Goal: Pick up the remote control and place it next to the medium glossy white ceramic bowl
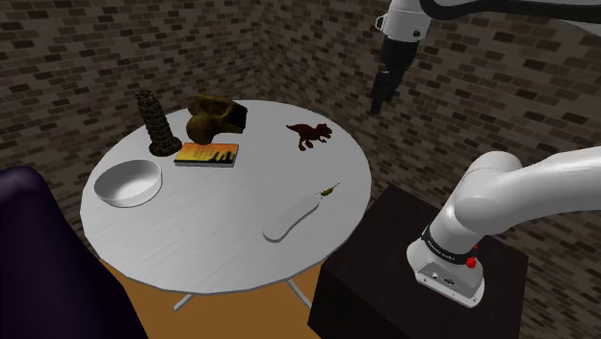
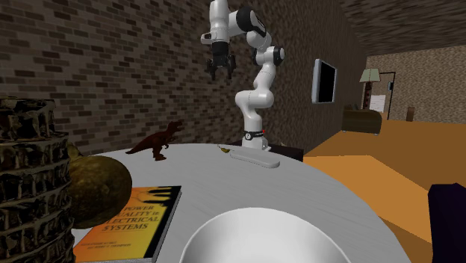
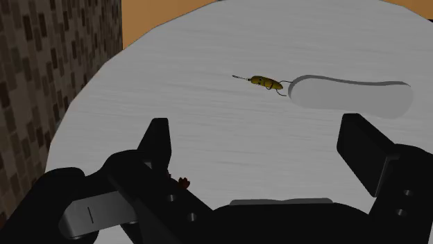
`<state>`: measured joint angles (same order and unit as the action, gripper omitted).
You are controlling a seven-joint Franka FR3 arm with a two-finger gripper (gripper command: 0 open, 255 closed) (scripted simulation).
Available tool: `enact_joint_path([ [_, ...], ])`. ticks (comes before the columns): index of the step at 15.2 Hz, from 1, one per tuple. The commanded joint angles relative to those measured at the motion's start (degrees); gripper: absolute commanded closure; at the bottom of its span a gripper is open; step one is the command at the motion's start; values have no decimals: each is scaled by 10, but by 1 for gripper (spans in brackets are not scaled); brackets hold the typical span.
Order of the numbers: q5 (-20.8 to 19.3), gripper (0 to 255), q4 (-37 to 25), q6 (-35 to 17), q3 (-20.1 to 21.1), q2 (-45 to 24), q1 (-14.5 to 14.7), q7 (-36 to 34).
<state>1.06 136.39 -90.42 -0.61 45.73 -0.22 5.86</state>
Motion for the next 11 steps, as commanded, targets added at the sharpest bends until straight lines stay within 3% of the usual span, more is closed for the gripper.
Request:
enact_joint_path([
  [1, 0, 0, 0, 0, 0, 0, 0, 0],
  [11, 3, 0, 54, -182, 2, -130, 96, 180],
])
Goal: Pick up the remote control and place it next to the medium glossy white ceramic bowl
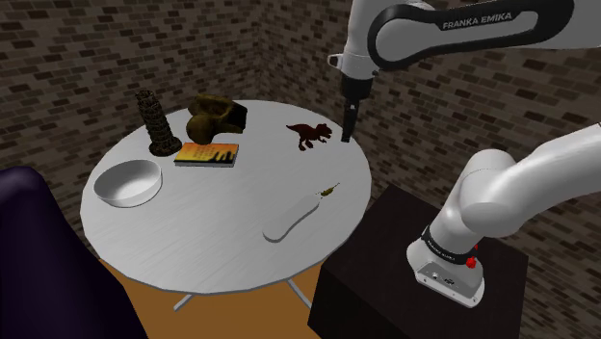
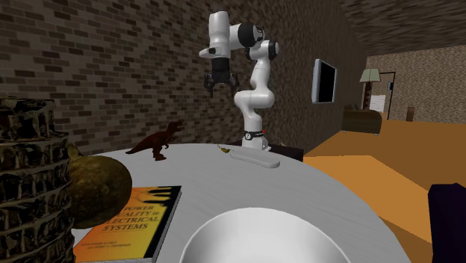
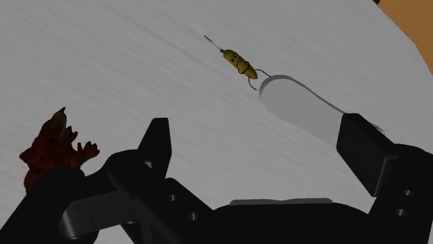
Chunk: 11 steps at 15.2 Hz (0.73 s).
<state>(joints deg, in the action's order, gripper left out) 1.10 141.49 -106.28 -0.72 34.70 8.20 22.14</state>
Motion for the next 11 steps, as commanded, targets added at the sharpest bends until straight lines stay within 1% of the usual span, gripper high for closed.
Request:
enact_joint_path([
  [1, 3, 0, 6, -41, 4, -34, 21, 35],
  [11, 13, 0, 23, -204, 28, -181, 108, 207],
])
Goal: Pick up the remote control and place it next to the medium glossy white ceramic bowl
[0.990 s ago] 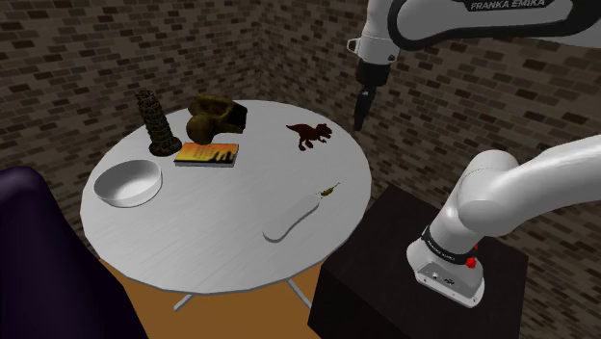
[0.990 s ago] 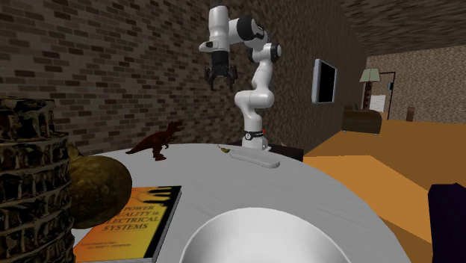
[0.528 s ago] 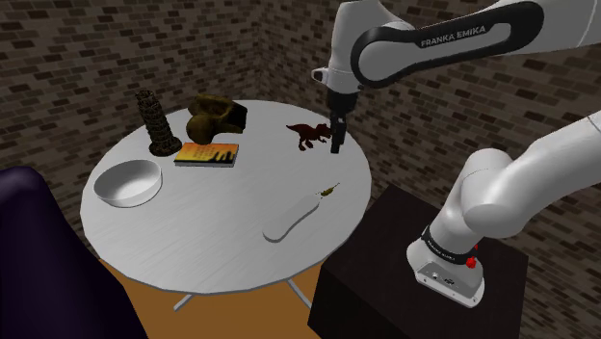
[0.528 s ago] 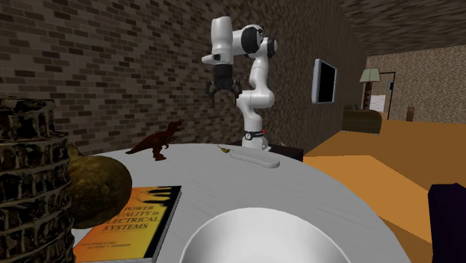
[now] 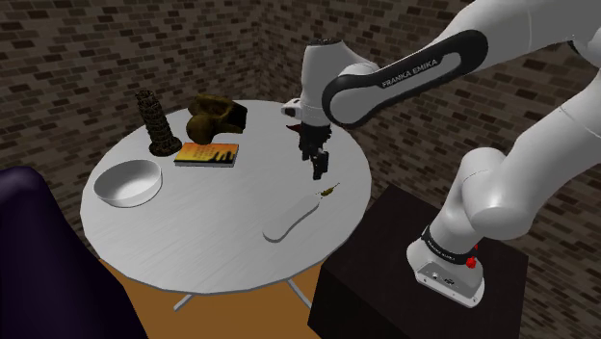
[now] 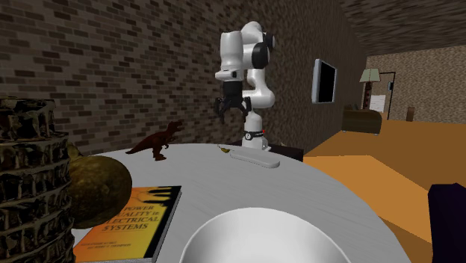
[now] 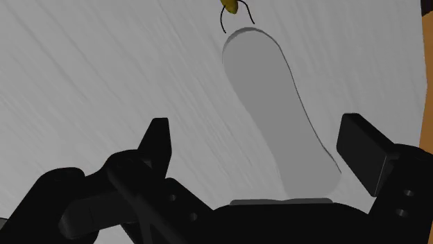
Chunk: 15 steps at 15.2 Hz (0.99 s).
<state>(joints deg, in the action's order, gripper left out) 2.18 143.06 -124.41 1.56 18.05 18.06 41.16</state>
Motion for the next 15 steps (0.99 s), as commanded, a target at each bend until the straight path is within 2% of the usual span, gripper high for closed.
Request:
enact_joint_path([
  [1, 3, 0, 8, -38, 8, -30, 18, 33],
  [8, 3, 0, 11, -143, 39, -132, 69, 145],
  [15, -1, 0, 23, -199, 42, -176, 70, 147],
])
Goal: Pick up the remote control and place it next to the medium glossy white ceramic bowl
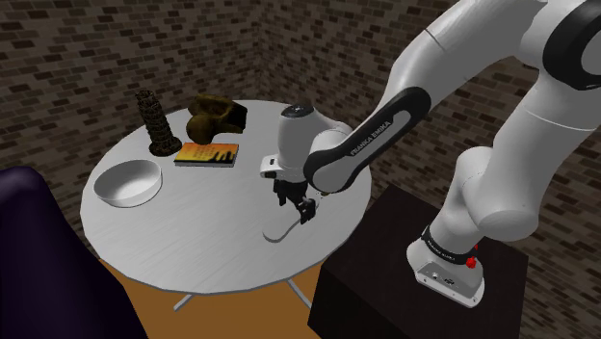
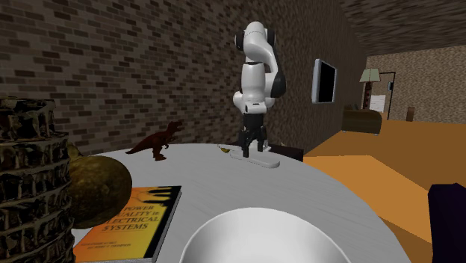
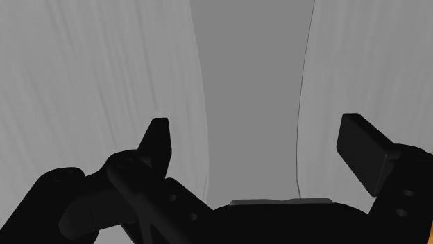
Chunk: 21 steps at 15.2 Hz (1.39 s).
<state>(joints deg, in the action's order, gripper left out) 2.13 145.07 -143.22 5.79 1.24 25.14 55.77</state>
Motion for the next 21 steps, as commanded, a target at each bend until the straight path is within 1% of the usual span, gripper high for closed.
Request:
enact_joint_path([
  [1, -2, 0, 5, -24, 0, -20, 0, 0],
  [9, -2, 0, 5, -24, 0, -19, 0, 0],
  [10, -2, 255, 5, -24, 0, -19, 0, 0],
  [19, -2, 255, 5, -24, 0, -20, 0, 0],
  [21, 0, 255, 2, -7, 0, -5, 0, 1],
])
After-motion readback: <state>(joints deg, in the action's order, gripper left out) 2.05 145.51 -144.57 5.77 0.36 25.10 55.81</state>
